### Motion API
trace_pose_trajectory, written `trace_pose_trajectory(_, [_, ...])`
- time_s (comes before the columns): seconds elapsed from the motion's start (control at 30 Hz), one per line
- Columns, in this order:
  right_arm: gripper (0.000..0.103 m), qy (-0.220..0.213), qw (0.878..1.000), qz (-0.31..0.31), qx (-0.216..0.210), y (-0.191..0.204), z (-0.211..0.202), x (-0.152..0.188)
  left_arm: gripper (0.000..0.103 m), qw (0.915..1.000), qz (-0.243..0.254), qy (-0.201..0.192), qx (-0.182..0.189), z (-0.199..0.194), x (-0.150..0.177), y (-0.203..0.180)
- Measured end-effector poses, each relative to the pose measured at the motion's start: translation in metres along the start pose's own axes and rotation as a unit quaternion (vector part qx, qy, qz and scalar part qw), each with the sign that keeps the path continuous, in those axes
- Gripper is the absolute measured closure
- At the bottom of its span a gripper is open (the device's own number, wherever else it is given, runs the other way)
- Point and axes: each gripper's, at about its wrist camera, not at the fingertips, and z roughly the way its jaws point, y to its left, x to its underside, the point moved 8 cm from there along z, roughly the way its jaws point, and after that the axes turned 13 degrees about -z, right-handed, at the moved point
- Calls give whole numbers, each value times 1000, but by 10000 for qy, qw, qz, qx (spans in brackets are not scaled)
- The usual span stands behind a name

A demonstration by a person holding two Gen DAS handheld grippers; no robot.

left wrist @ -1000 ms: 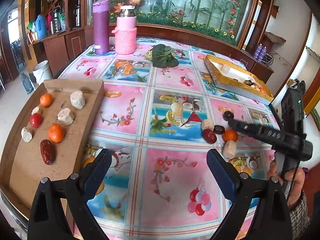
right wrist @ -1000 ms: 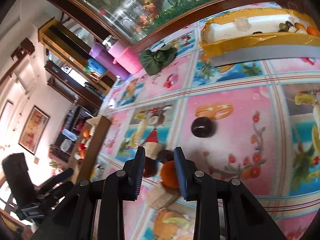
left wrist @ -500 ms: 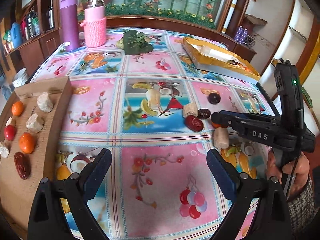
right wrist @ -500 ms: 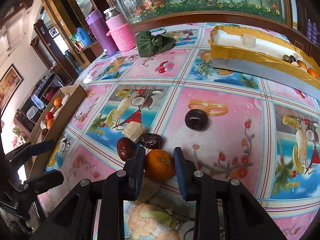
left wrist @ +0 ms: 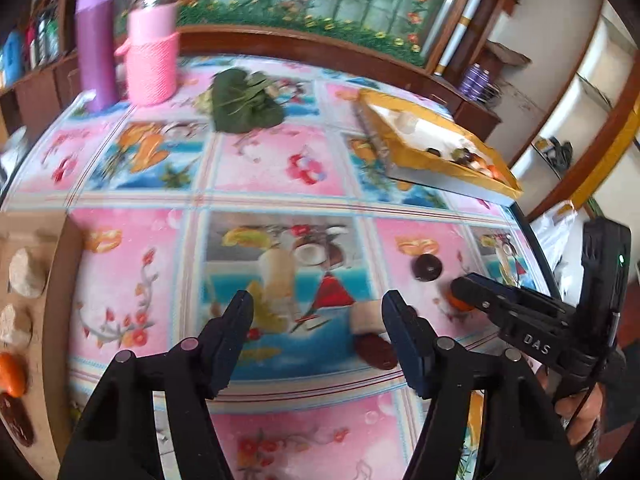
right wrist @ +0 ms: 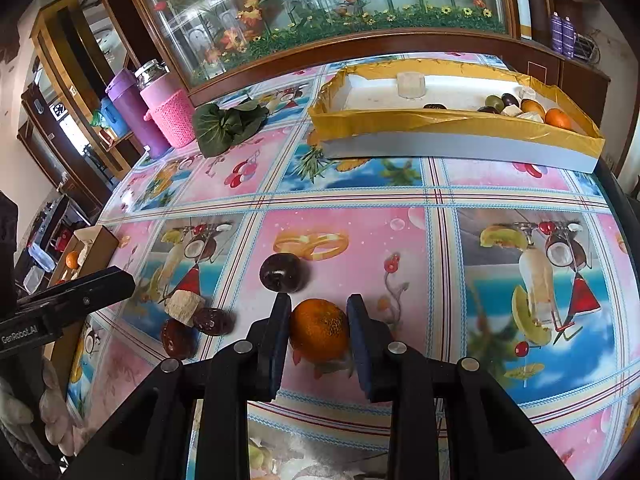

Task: Organize fruits
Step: 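Grasp a small orange with the right tool while the left tool grasps an oat ball, then carry the orange and oat ball to the cardboard tray and open both tools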

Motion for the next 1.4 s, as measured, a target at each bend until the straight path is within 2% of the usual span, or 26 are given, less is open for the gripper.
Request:
trace_pose_trajectory(0.17, [72,-4,10000,11,-19,1,2,-1,38,9978,609,183,-161,24,11,-28])
trace_pose_trajectory(0.2, [72,-3,10000,12,-30,1,2,-1,41,9974,665,227,-137,28,13,-30])
trace_pose_trajectory(0.23, [72,-2,10000,11,-34,1,2,0,50,9970,712,289,-123,32,15,-31])
trace_pose_trajectory(0.3, [72,-7,10000,11,-32,1,2,0,58,9967,680,426,-98,38,20,-28])
trace_pose_trajectory(0.33, [72,-6,10000,12,-36,1,2,0,58,9972,622,414,12,37,21,-27])
trace_pose_trajectory(0.43, [72,2,10000,7,-49,2,2,0,58,9976,556,411,-50,37,21,-20])
trace_pose_trajectory(0.63, [72,-21,10000,-21,-56,5,2,0,57,9979,464,443,125,42,22,-27])
trace_pose_trajectory(0.67, [72,-40,10000,3,-61,4,1,0,61,9977,482,440,193,42,23,-30])
trace_pose_trajectory(0.7, [72,-60,10000,26,-66,3,1,-1,78,9975,476,441,289,41,24,-32])
trace_pose_trajectory(0.73, [72,-84,9999,51,-59,2,0,-1,78,9972,459,473,362,40,26,-34])
trace_pose_trajectory(0.83, [72,-163,9998,100,-95,1,-2,-3,79,9980,454,377,230,37,27,-32])
trace_pose_trajectory(1.0, [72,-292,9983,254,-433,4,-6,-5,78,9993,73,198,314,8,23,-15])
trace_pose_trajectory(1.17, [72,-385,9907,657,-1129,6,-6,-6,78,9992,-220,-208,245,-44,19,19])
trace_pose_trajectory(1.3, [72,-361,9847,849,-1477,13,-2,-4,78,9971,-482,-586,-65,-85,19,64])
trace_pose_trajectory(1.4, [72,-345,9795,1012,-1706,19,0,-2,78,9922,-923,-804,-223,-112,19,111])
